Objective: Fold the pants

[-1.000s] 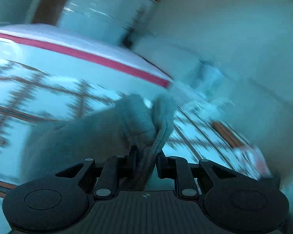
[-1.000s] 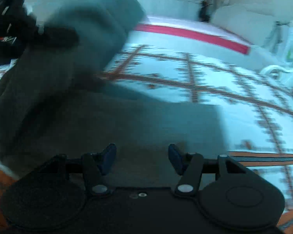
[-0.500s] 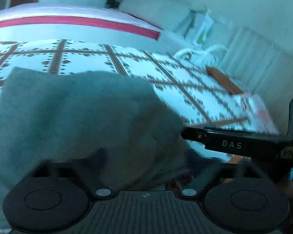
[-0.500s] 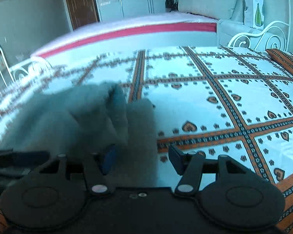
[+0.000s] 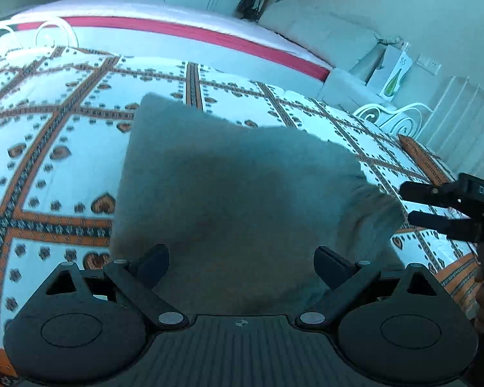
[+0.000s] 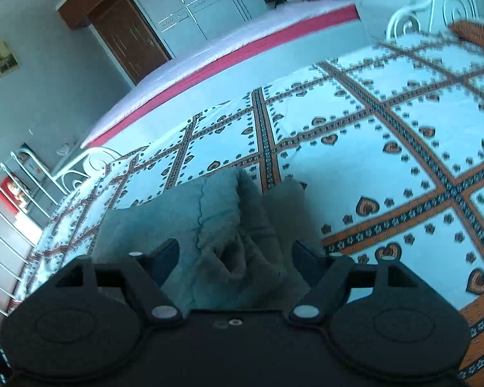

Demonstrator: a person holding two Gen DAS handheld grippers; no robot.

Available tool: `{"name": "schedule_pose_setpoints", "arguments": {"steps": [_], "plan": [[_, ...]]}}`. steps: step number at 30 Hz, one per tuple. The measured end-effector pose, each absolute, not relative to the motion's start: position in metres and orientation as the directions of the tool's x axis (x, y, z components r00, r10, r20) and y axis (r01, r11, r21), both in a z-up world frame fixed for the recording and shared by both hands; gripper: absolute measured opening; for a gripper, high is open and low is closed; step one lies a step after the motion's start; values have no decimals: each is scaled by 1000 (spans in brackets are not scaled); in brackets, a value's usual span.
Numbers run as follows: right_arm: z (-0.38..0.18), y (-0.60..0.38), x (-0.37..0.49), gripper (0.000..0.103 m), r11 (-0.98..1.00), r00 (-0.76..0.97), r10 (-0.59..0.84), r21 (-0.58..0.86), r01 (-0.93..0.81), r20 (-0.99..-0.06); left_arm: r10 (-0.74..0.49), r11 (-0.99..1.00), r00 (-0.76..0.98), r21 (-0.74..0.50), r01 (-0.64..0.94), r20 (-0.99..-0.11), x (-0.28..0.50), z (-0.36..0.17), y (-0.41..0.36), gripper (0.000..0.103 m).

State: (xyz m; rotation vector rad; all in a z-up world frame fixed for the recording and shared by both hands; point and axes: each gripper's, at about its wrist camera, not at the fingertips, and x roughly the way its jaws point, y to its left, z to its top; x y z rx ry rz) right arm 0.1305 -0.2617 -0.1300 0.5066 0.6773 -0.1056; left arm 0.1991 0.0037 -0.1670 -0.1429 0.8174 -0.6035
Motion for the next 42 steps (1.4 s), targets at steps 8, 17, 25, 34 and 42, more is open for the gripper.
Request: {"name": "schedule_pose_setpoints", "arguments": {"steps": [8, 17, 25, 34, 42], "plan": [[-161, -253, 167, 75, 874, 641, 100, 374, 308, -761, -568, 819, 538, -362, 445, -623, 201, -170, 7, 96], [-162, -250, 167, 22, 835, 664, 208, 484, 261, -718, -569, 822, 549, -389, 417, -612, 206, -175, 13, 96], [-93, -229, 148, 19, 922, 830, 103, 367, 127, -548, -560, 829, 584, -393, 399, -588, 207, -163, 14, 96], [-171, -282, 130, 38, 848, 702, 49, 401, 347, -711, -491, 866, 510, -330, 376, -706, 208, -192, 2, 97], [-158, -277, 130, 43, 884, 678, 16, 327, 333, -735, -473, 880, 520, -352, 319, -711, 211, -189, 13, 97]]}}
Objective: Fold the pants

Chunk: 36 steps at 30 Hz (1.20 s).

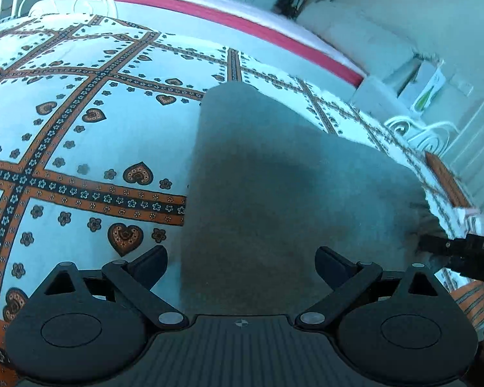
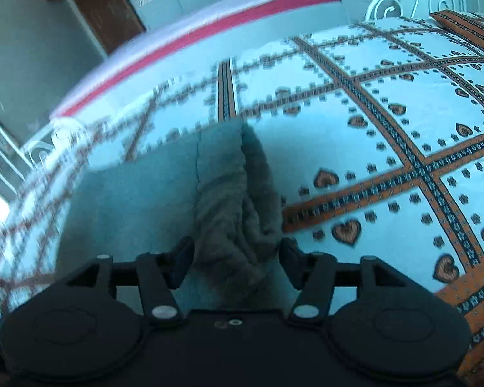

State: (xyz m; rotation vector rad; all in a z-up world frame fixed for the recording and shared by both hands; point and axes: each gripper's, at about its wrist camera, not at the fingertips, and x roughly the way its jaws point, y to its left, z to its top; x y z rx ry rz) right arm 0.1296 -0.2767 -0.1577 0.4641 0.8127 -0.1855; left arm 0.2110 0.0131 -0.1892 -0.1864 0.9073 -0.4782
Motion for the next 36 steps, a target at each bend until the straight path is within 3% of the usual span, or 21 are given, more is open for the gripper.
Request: {"name": "schedule_pose_setpoints", "arguments": {"steps": [4, 11, 16, 17, 19, 20, 29, 31, 33, 36], "plan": [[-163, -275, 120, 40, 887, 663, 16, 316, 336, -749, -456, 886, 505, -322, 332, -733, 210, -189, 11, 97], [-117, -259, 116, 43, 948, 753, -70, 192, 255, -655, -476, 876, 553, -314, 366, -684, 224, -147, 5, 97], [-109, -241, 136, 35, 974, 787, -56, 140, 179, -615, -509, 850, 541, -292, 439, -669, 242, -133, -26, 97], [-110, -237, 144, 23, 978, 788, -50, 131, 164, -614, -502, 850, 547, -267, 454, -670, 244, -132, -34, 94], [-112, -232, 161, 4, 981, 788, -43, 123, 149, -615, -466, 862, 563, -205, 465, -683, 253, -132, -51, 51], [-112, -230, 169, 0, 982, 786, -43, 119, 147, -617, -458, 866, 556, -206, 456, -693, 261, -134, -56, 46], [-146, -220, 237, 0, 986, 716, -23, 101, 130, -698, -431, 876, 546, -190, 442, -718, 311, -165, -91, 45], [-163, -231, 247, 0, 980, 677, -52, 91, 175, -734, -414, 891, 561, -195, 410, -717, 321, -175, -87, 27], [-173, -244, 247, 0, 970, 677, -33, 140, 199, -735, -410, 899, 576, -206, 386, -707, 330, -179, -81, 16], [-173, -241, 245, 0, 963, 694, -42, 156, 219, -719, -431, 899, 552, -286, 333, -714, 340, -177, -71, 12]]}}
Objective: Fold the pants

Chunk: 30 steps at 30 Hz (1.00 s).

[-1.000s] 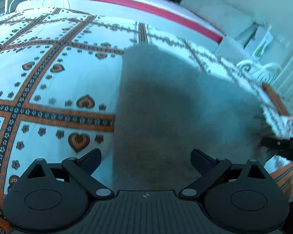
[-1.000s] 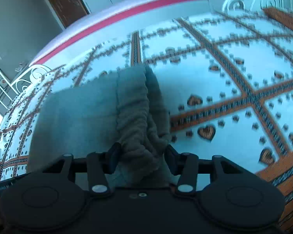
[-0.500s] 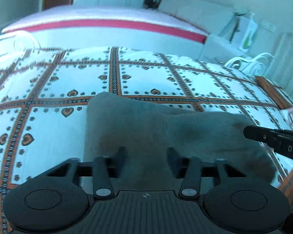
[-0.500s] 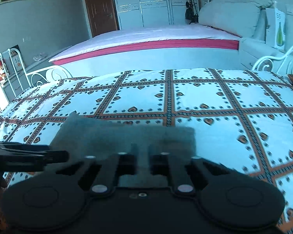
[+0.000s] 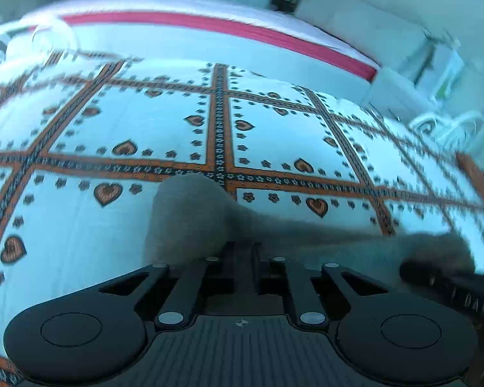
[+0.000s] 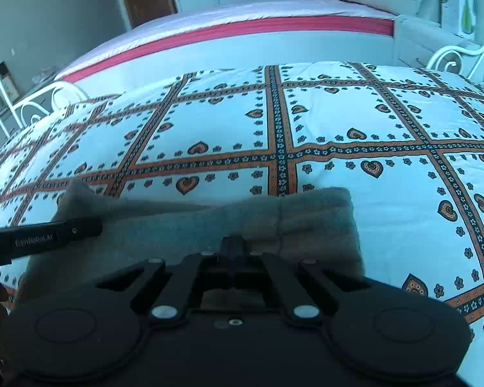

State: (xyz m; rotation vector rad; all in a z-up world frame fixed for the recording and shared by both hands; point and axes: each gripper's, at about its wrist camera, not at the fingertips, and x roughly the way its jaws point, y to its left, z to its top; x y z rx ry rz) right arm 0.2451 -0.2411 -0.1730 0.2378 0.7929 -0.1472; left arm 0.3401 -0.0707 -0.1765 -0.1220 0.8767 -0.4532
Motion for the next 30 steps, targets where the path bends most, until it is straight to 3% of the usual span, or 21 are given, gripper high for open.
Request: {"name": "schedule_pose_setpoints", "arguments": {"steps": [2, 3, 4, 6, 11, 16, 24, 30], "plan": [[-162, -229, 236, 4, 970, 721, -17, 163, 179, -692, -463, 882, 544, -304, 360, -700, 330, -167, -68, 15], [-155, -219, 229, 9, 981, 733, -11, 135, 139, -680, -473, 875, 542, -300, 379, -694, 323, -162, -65, 29], [-150, -214, 223, 10, 987, 742, -11, 112, 116, -670, -484, 869, 541, -303, 391, -688, 313, -159, -61, 55], [-144, -207, 210, 10, 992, 754, -6, 92, 87, -657, -513, 854, 557, -325, 406, -653, 291, -153, -48, 75], [-151, -203, 176, 10, 993, 737, 18, 97, 64, -676, -518, 839, 543, -271, 472, -660, 239, -152, -29, 75], [-174, -202, 142, 4, 997, 705, -1, 58, 60, -709, -437, 849, 559, -119, 514, -705, 205, -175, -21, 75], [-149, -202, 138, 11, 991, 725, 16, 108, 81, -688, -459, 873, 569, -230, 429, -682, 211, -151, -2, 75], [-146, -206, 141, 15, 986, 736, -15, 111, 123, -677, -452, 878, 581, -225, 422, -677, 226, -147, -17, 77]]}}
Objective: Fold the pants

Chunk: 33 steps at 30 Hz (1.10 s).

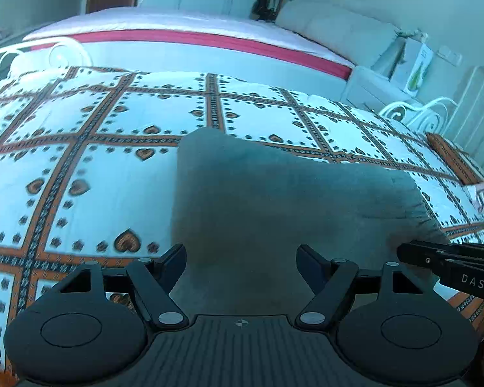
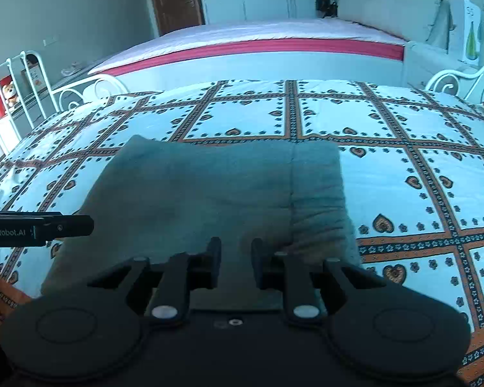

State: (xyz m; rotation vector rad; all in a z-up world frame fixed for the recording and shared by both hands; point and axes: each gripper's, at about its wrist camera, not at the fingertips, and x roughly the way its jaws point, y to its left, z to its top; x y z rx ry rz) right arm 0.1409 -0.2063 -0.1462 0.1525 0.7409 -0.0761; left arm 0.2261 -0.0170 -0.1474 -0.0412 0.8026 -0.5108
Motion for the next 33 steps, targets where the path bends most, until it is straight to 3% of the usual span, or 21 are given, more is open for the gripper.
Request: {"name": "schedule_pose_setpoints", "arguments": {"steps": [2, 11, 13, 15, 17, 19, 21, 24, 26, 27, 28, 29, 30, 33], "plan": [[-146, -209, 143, 19, 985, 734, -13, 118, 127, -679, -458, 870, 570, -213, 444, -683, 232, -147, -26, 79], [-131, -220, 181, 19, 982, 769, -45, 113, 151, -637, -461, 877, 598, -238, 417, -656, 306, -133, -46, 76], [-131, -221, 196, 20, 982, 778, -62, 101, 159, -625, -489, 863, 564, -273, 426, -665, 323, -139, -54, 57], [-133, -225, 209, 20, 980, 782, -80, 94, 175, -618, -500, 858, 545, -298, 419, -673, 338, -148, -62, 56], [-139, -230, 219, 20, 979, 773, -118, 59, 196, -624, -490, 862, 527, -295, 413, -695, 352, -160, -68, 45], [-152, -236, 222, 18, 973, 748, -168, 14, 230, -642, -469, 879, 524, -318, 355, -711, 363, -172, -64, 26], [-161, -245, 220, 19, 961, 733, -220, -16, 275, -644, -462, 882, 515, -313, 353, -722, 364, -180, -65, 20], [-159, -254, 214, 20, 960, 741, -185, 41, 276, -645, -457, 882, 538, -284, 375, -708, 354, -174, -68, 21], [-148, -243, 208, 26, 971, 764, -189, -3, 238, -617, -465, 881, 554, -299, 367, -691, 345, -162, -63, 30], [-144, -240, 204, 30, 976, 773, -176, -7, 217, -610, -481, 873, 550, -317, 371, -682, 339, -157, -61, 51], [-141, -239, 200, 38, 979, 780, -157, 11, 205, -605, -500, 863, 541, -336, 376, -676, 333, -152, -58, 84], [-139, -240, 195, 42, 979, 788, -138, 39, 201, -601, -477, 876, 551, -318, 363, -685, 325, -147, -58, 98], [-137, -240, 190, 43, 978, 795, -123, 64, 199, -594, -440, 895, 579, -280, 348, -687, 315, -141, -57, 103], [-133, -238, 178, 47, 979, 798, -102, 83, 187, -593, -417, 895, 603, -193, 401, -681, 285, -131, -57, 103]]}}
